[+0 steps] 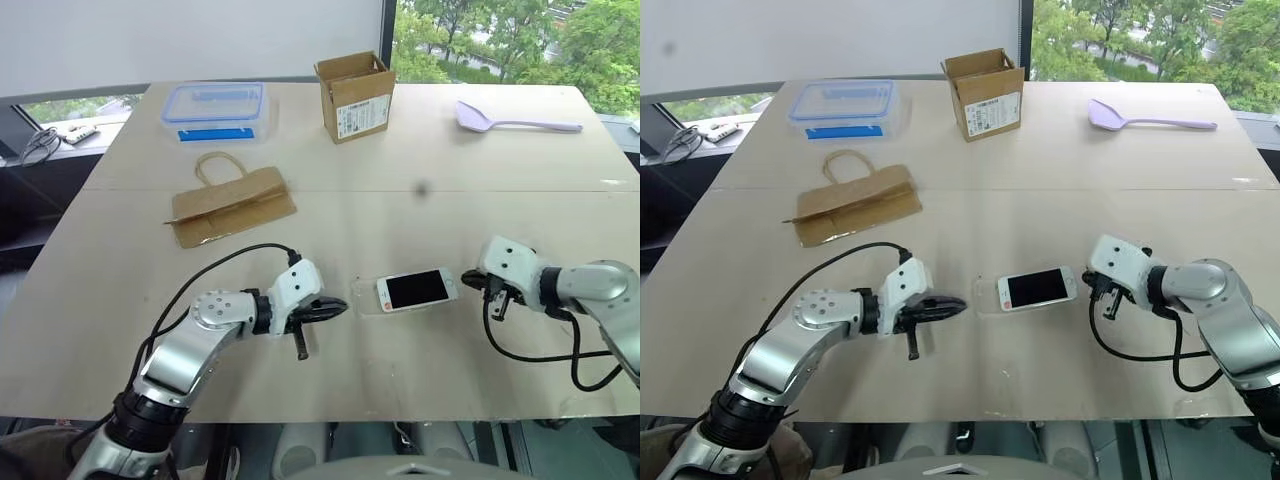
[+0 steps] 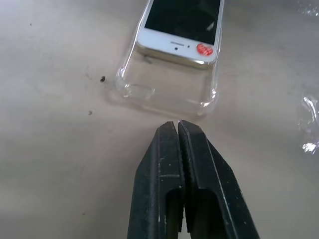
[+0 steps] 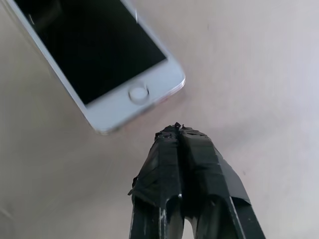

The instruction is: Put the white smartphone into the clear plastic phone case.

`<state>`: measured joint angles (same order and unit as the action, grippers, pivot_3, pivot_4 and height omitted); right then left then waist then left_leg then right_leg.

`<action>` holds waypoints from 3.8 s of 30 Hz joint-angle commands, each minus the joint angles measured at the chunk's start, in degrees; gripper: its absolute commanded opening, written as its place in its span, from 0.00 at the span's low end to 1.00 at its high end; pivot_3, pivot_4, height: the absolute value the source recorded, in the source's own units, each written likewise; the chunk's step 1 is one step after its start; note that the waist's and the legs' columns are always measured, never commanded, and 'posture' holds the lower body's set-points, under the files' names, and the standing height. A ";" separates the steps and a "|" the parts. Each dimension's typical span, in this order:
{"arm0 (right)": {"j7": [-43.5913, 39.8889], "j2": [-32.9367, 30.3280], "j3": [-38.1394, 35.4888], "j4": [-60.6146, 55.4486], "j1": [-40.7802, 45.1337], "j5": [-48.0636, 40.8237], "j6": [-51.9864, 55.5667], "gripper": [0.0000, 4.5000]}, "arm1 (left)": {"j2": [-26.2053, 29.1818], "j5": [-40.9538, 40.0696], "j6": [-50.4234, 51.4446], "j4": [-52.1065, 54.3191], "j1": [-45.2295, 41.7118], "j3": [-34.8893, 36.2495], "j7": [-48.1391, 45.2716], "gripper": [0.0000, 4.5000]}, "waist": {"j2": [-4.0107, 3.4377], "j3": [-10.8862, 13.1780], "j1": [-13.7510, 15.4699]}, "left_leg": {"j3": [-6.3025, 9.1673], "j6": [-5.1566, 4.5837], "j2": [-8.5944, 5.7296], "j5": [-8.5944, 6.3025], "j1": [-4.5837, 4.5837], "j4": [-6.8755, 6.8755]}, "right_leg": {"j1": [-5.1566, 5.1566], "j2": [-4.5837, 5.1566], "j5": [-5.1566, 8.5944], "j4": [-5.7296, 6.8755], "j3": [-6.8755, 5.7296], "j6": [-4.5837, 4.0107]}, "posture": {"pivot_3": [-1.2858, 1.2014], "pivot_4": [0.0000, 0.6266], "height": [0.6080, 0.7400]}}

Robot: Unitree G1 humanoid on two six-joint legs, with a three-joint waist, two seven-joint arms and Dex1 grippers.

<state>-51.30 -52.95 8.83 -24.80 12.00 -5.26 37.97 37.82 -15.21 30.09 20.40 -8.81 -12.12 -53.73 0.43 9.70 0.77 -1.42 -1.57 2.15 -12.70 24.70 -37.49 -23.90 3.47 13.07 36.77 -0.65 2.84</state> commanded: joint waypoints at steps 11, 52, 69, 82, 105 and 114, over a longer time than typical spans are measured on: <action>-3.14 4.06 10.76 -2.44 7.55 2.61 -2.59 0.00 | -3.48 0.73 0.97 0.21 -4.36 -3.96 1.32 0.02 | 0.01 0.01 -0.11 | -0.01 0.00 0.00 0.01 -0.05 -0.06 | 0.05 -0.03 0.05 0.05 0.00 0.10 | 0.52 0.24 1.00; -10.71 11.59 13.97 8.98 12.66 -1.56 -10.79 0.00 | 2.51 -4.71 1.61 -5.33 -0.20 6.25 -1.95 0.02 | 0.08 0.02 0.00 | 0.06 0.01 0.13 0.01 -0.05 -0.46 | 0.16 -0.22 -0.08 0.24 0.02 -0.09 | 0.52 0.24 1.00; -7.22 8.96 6.33 7.72 14.60 -6.34 -3.84 0.00 | 0.90 -3.58 0.74 -5.42 0.39 3.94 -0.38 0.02 | 0.08 0.01 0.18 | 0.07 0.01 0.08 0.00 -0.07 -0.80 | 0.20 -0.11 -0.06 0.58 0.02 -0.09 | 0.52 0.24 1.00; -6.70 12.60 12.82 14.10 17.90 2.16 -8.56 0.00 | -1.42 -3.90 10.19 3.37 -5.67 -1.03 3.20 0.02 | 0.09 0.02 0.01 | 0.07 0.01 0.04 0.00 -0.04 -0.80 | 0.19 -0.13 -0.06 0.63 0.04 -0.07 | 0.52 0.24 1.00; -8.94 15.80 13.99 11.80 17.53 3.64 -7.93 0.00 | 0.96 -2.16 13.19 0.09 -13.10 -0.18 3.22 0.02 | 0.10 0.03 -0.05 | 0.12 0.01 0.06 0.00 -0.08 -0.81 | 0.17 -0.20 -0.03 0.73 0.04 -0.04 | 0.52 0.24 1.00; -6.70 15.02 7.63 7.44 14.46 0.34 -3.45 0.00 | 6.48 -5.71 2.46 -13.20 -9.30 9.64 -5.25 0.02 | 0.16 0.11 -0.82 | 0.07 0.01 0.11 0.00 -0.01 -0.73 | 0.05 -0.23 -0.05 0.74 0.09 -0.07 | 0.52 0.24 1.00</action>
<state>-58.65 -37.18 19.87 -14.20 26.56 -3.36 33.74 43.53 -18.50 34.53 6.84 -18.13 -6.25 -57.46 0.59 9.81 -0.05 -1.33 -1.56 2.26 -12.70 24.71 -38.22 -23.86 3.24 13.03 37.51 -0.59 2.76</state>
